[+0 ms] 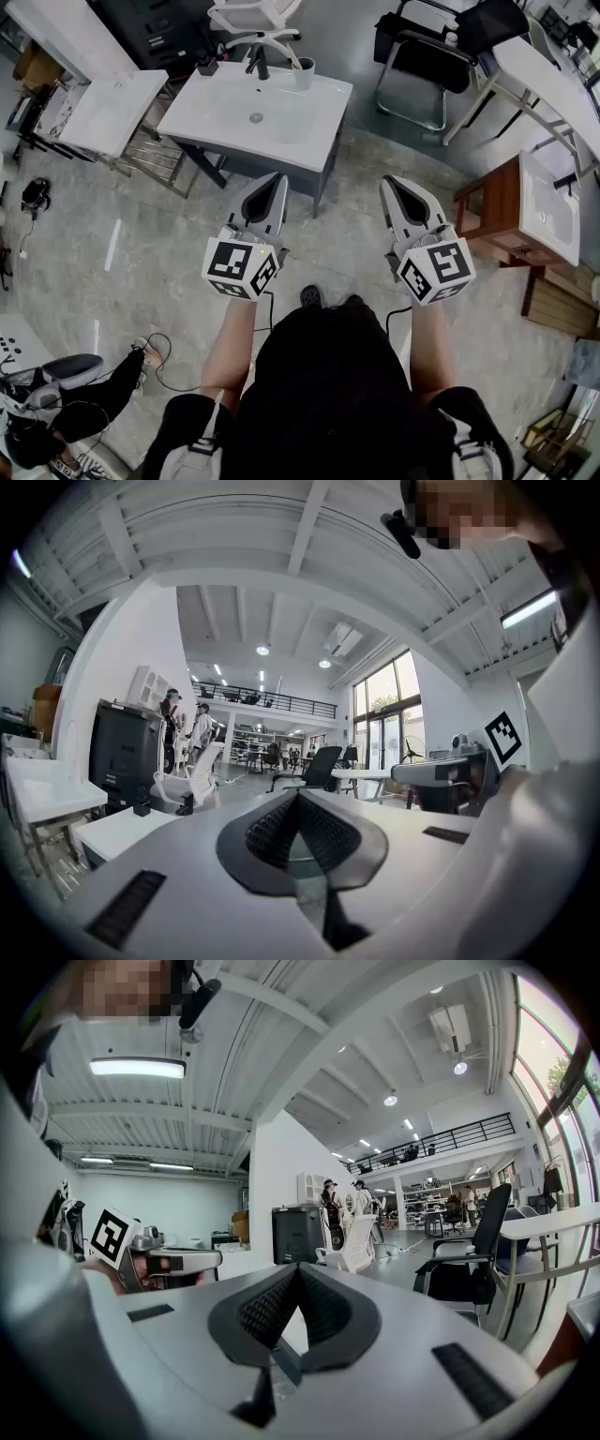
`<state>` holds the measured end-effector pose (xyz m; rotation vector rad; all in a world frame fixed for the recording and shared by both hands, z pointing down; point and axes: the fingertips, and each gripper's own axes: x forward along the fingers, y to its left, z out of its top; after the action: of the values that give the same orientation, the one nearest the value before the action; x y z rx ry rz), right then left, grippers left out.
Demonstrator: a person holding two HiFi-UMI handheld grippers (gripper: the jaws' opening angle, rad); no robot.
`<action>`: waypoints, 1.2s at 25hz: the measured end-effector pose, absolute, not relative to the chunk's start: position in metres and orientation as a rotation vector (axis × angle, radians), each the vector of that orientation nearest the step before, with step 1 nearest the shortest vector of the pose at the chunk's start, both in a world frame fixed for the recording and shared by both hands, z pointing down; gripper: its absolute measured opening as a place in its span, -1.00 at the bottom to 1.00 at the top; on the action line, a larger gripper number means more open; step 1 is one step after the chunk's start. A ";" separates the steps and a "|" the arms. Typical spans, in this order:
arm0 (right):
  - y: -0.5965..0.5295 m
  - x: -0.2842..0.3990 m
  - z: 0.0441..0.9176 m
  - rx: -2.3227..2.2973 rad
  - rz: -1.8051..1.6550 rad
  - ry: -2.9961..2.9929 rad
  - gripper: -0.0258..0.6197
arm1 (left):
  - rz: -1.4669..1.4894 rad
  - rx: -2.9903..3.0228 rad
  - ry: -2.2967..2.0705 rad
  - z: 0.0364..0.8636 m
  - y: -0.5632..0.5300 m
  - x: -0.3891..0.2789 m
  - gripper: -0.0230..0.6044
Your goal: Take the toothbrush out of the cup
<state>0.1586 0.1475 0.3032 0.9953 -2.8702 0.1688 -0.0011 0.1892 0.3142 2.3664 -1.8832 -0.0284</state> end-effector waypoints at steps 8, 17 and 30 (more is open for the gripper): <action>0.144 0.157 0.299 1.033 0.156 -2.867 -0.83 | -0.040 2.366 -1.884 0.311 0.187 -0.006 -0.88; 0.147 0.160 0.304 1.120 0.260 -2.881 -0.82 | -0.042 2.357 -1.867 0.318 0.194 -0.015 -0.88; 0.125 0.164 0.329 1.117 0.333 -2.815 -0.82 | -0.001 2.326 -1.801 0.345 0.165 -0.008 -0.88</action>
<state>0.1644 0.1247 0.3288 1.1175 -2.8154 0.3328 -0.0081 0.1650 0.3448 2.3259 -1.8011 -0.0008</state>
